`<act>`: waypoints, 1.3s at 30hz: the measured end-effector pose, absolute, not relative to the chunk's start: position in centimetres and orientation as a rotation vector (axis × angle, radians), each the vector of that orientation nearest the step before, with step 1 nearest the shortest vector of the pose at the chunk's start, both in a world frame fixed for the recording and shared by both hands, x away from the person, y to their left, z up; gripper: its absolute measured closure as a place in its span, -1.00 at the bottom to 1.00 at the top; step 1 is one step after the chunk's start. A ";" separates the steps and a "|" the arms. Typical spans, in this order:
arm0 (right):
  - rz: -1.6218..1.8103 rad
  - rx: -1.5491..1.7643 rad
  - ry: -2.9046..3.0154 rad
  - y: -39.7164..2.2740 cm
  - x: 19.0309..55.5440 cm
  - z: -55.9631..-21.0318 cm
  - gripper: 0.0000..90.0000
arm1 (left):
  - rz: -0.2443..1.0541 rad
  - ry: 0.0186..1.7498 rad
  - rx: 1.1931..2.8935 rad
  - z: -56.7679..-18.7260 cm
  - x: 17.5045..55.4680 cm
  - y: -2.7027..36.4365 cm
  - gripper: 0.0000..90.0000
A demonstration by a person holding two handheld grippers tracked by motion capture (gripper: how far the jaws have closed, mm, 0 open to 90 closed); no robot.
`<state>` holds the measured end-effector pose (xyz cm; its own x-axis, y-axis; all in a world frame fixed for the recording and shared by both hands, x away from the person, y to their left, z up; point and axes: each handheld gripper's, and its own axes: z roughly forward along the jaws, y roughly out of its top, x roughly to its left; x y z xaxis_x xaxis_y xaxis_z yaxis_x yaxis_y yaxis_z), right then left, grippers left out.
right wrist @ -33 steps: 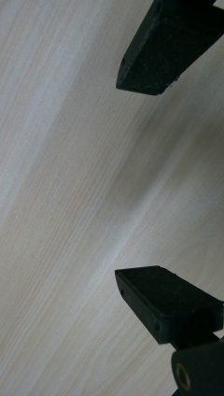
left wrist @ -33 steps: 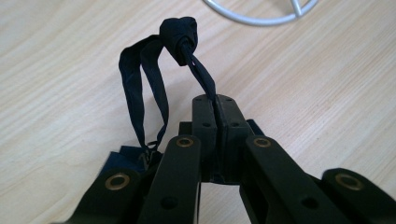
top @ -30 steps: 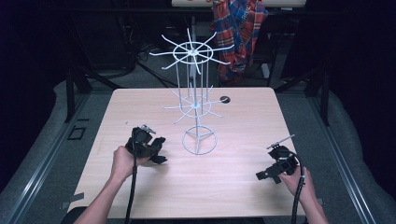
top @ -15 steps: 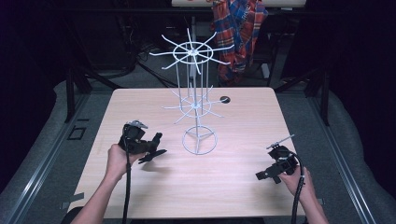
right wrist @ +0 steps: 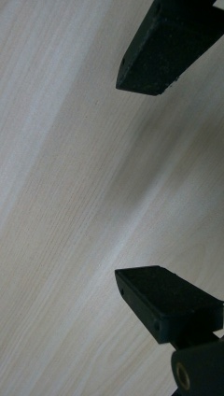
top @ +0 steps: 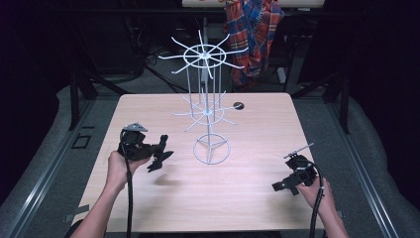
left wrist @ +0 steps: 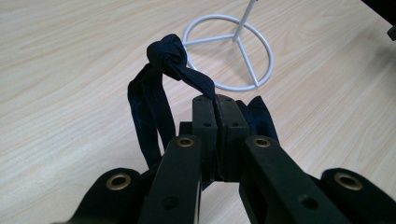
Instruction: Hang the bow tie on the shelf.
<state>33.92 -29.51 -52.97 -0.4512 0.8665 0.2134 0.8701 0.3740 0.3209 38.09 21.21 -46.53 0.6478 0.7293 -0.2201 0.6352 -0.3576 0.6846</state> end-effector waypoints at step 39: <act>-0.622 -1.636 -2.617 -29.6 33.9 -52.6 -0.94 | 0.202 0.980 1.932 -42.9 38.1 22.6 0.96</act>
<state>33.86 -29.59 -52.60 -0.4599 0.8652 0.1996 0.8626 0.3820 0.3317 38.06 22.58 -42.90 0.6683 0.7037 -0.2412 0.5508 -0.2502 0.7963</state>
